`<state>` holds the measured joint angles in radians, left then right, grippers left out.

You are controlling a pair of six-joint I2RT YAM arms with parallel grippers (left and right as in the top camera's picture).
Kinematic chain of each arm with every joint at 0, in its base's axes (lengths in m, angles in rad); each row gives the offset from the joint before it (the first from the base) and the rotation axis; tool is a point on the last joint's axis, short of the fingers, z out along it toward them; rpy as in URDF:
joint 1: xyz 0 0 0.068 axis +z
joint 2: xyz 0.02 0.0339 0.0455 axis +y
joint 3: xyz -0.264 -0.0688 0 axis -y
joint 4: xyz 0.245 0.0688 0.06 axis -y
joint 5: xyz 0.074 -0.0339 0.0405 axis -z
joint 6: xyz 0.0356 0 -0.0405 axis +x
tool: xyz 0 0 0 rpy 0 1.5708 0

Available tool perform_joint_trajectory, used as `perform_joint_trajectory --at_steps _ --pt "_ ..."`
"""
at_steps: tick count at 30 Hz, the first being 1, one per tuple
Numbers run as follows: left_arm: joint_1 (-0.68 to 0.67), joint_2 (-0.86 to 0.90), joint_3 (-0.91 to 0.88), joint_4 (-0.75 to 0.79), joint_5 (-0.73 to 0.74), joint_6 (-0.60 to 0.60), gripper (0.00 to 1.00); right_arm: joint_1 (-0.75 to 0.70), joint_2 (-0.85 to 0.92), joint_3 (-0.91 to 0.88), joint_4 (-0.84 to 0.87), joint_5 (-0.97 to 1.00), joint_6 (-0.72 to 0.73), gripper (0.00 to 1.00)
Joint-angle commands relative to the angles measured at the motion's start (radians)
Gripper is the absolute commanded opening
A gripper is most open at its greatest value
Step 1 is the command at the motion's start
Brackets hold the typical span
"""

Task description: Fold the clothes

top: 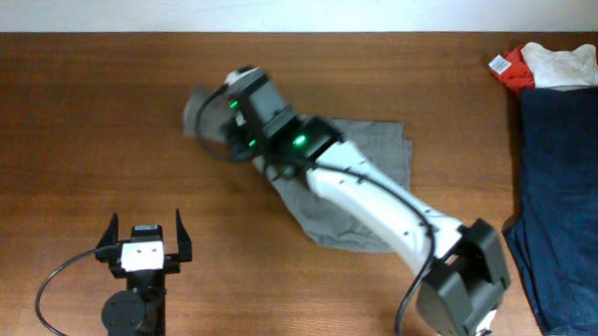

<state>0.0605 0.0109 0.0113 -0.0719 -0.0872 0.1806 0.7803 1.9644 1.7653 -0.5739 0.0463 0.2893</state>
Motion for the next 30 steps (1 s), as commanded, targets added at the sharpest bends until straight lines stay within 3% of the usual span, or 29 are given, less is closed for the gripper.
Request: perform_joint_trajectory --at_steps 1,3,8,14,18,30 --pt "0.006 -0.004 -0.002 -0.004 -0.014 0.016 0.99 0.046 -0.027 0.014 0.002 -0.005 0.015 0.64" --pt "0.006 -0.004 -0.002 -0.004 -0.014 0.016 0.99 0.040 -0.051 0.014 -0.032 -0.005 0.015 0.98" --pt "0.006 -0.004 -0.002 -0.004 -0.014 0.016 0.99 -0.076 -0.144 0.030 -0.169 -0.005 0.053 0.98" --pt "0.006 -0.004 -0.002 -0.004 -0.014 0.016 0.99 -0.322 -0.292 0.042 -0.586 -0.005 0.051 0.98" --pt "0.006 -0.004 -0.002 -0.004 -0.014 0.016 0.99 -0.519 -0.301 0.037 -0.818 0.076 0.004 0.99" --pt "0.006 -0.004 -0.002 -0.004 -0.015 0.016 0.99 -0.922 -0.268 0.030 -0.845 0.055 0.004 0.98"
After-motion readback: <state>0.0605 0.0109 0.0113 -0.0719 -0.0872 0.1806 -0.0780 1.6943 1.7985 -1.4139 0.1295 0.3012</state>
